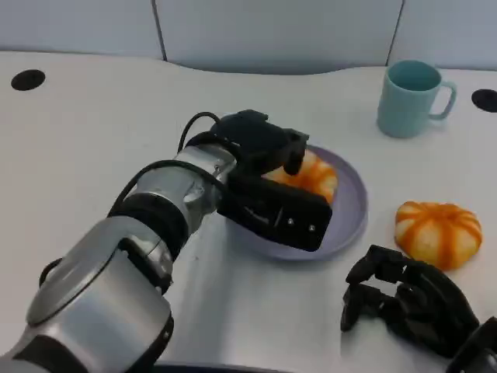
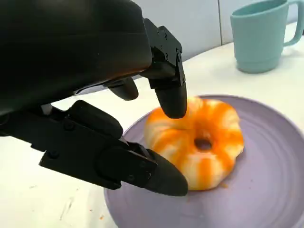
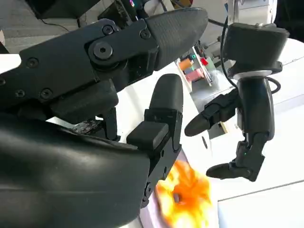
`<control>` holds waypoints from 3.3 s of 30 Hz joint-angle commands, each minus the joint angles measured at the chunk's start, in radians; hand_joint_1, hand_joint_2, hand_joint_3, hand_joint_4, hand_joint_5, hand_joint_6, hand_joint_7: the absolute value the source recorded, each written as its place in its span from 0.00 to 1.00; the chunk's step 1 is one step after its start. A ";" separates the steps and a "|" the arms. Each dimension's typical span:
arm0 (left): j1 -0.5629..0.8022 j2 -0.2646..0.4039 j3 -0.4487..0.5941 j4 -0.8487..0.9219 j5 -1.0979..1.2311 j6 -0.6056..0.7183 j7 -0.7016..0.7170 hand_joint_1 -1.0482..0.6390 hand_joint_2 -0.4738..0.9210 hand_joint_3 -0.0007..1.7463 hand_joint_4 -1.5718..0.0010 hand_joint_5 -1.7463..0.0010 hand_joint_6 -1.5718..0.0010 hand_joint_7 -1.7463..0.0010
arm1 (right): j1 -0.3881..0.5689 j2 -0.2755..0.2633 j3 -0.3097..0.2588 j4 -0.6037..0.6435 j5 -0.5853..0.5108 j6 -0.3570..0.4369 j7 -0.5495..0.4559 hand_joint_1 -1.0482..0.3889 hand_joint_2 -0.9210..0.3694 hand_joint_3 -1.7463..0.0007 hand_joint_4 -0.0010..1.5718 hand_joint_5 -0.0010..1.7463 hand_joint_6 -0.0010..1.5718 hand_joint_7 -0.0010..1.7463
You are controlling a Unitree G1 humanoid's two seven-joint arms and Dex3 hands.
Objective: Grasp the bread from the table and place it into the plate.
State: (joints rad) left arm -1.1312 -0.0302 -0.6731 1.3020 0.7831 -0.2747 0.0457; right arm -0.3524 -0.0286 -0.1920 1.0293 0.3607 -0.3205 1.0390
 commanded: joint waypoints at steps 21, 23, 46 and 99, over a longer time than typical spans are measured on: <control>0.163 0.158 0.237 -0.109 -0.239 -0.272 0.010 0.20 1.00 0.14 1.00 0.39 1.00 0.34 | 0.021 -0.018 0.002 0.045 -0.025 0.009 -0.013 0.38 0.00 0.96 0.42 0.80 0.43 0.58; 0.198 0.172 0.278 -0.136 -0.292 -0.308 -0.023 0.20 1.00 0.15 1.00 0.40 1.00 0.35 | 0.020 -0.018 -0.001 0.048 -0.021 0.015 -0.010 0.38 0.00 0.96 0.42 0.80 0.43 0.57; 0.763 0.137 0.686 -0.697 -1.007 -0.303 -0.499 0.22 1.00 0.16 0.89 0.29 0.84 0.56 | -0.014 -0.018 -0.025 0.116 -0.024 0.024 -0.012 0.40 0.00 0.98 0.44 0.78 0.47 0.52; 1.102 0.006 0.896 -0.767 -1.235 -0.089 -0.634 0.26 1.00 0.08 0.80 0.00 0.86 0.07 | 0.007 -0.029 -0.033 0.070 -0.012 0.024 0.000 0.39 0.00 0.97 0.40 0.83 0.46 0.54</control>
State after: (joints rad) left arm -0.0116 -0.0299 0.2134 0.5176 -0.4676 -0.3506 -0.6033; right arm -0.3624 -0.0345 -0.2203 1.0657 0.3592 -0.3369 1.0473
